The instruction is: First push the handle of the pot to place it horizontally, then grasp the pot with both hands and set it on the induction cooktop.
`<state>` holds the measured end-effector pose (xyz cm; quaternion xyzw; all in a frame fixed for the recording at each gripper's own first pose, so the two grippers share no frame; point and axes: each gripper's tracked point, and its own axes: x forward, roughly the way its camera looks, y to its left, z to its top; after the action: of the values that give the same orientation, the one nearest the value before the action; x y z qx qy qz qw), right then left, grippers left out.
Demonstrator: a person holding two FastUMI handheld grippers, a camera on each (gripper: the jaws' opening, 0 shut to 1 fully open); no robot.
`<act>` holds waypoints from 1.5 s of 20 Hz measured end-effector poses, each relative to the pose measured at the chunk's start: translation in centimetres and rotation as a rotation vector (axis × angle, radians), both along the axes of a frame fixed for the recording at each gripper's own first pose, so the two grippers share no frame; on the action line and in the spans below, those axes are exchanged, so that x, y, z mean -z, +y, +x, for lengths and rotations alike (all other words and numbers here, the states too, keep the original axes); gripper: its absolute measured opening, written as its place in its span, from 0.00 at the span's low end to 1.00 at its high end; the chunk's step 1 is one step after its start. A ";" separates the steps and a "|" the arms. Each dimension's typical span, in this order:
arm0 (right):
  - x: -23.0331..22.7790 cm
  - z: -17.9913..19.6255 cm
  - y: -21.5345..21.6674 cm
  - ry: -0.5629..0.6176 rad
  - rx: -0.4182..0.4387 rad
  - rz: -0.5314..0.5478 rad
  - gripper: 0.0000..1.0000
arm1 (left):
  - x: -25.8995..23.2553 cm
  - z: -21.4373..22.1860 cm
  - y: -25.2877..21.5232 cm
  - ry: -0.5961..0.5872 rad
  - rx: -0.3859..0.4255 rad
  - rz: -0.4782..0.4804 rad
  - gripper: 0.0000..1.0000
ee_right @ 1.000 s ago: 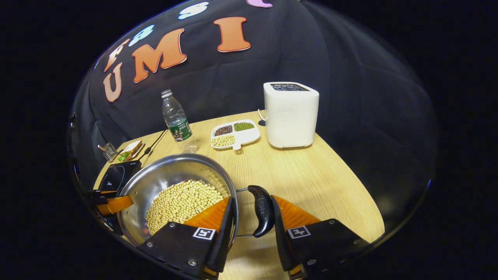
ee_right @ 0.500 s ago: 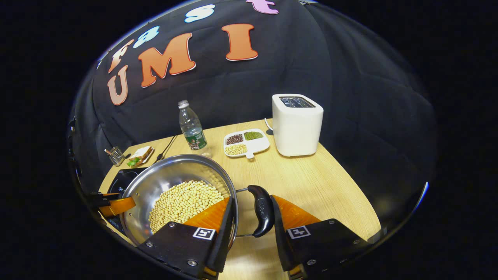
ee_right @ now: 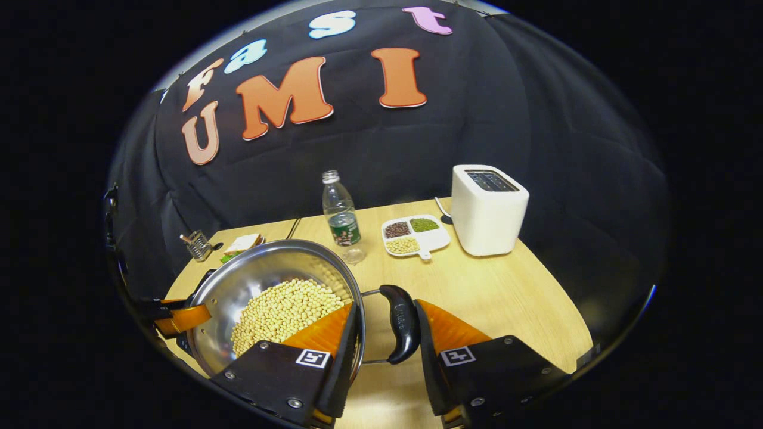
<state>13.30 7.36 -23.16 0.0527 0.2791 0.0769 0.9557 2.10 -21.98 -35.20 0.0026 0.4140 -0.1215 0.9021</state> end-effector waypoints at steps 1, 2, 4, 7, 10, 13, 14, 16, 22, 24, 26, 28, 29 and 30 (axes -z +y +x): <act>-0.3 0.1 0.9 -0.003 -0.008 -0.003 0.53 | -0.2 0.2 0.9 0.003 -0.013 -0.006 0.59; -0.8 0.1 1.8 -0.008 -0.017 -0.006 0.53 | -0.4 0.3 1.7 0.004 -0.022 -0.010 0.55; -1.6 0.0 3.6 -0.019 -0.034 -0.011 0.53 | -0.8 0.5 3.6 -0.002 -0.038 -0.011 0.55; -2.5 0.0 6.4 -0.031 -0.062 -0.018 0.53 | -1.4 1.0 6.3 -0.017 -0.063 -0.009 0.55; -3.0 0.1 9.1 -0.033 -0.089 -0.025 0.53 | -1.5 1.2 9.1 -0.016 -0.090 -0.007 0.59; -3.1 0.0 11.6 -0.032 -0.117 -0.033 0.53 | -1.5 1.4 11.7 -0.009 -0.117 -0.003 0.55; -2.8 0.0 12.4 -0.025 -0.127 -0.033 0.53 | -1.3 1.4 12.6 -0.005 -0.125 0.001 0.58; -2.4 -0.1 14.0 -0.011 -0.145 -0.027 0.53 | -1.1 1.5 14.2 0.001 -0.141 0.013 0.59; -0.8 -0.1 18.9 0.022 -0.203 -0.017 0.53 | -0.1 1.1 18.8 0.021 -0.199 0.047 0.62; 0.1 0.0 20.1 0.039 -0.221 -0.015 0.53 | 0.4 1.2 20.1 0.031 -0.216 0.052 0.59; 0.5 0.1 21.0 0.051 -0.232 -0.013 0.53 | 1.1 1.3 21.0 0.045 -0.225 0.050 0.59; 0.9 0.2 21.5 0.059 -0.238 -0.013 0.49 | 1.3 1.2 21.3 0.054 -0.226 0.051 0.59; 1.2 0.2 21.6 0.065 -0.240 -0.014 0.49 | 1.3 1.1 21.2 0.058 -0.226 0.052 0.55; 1.3 0.2 21.7 0.072 -0.241 -0.014 0.53 | 1.4 1.2 21.2 0.063 -0.224 0.053 0.62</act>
<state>13.54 29.10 -24.48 0.0149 0.3182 0.1872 0.9292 3.28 -0.82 -36.64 -0.0237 0.4431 -0.0090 0.8961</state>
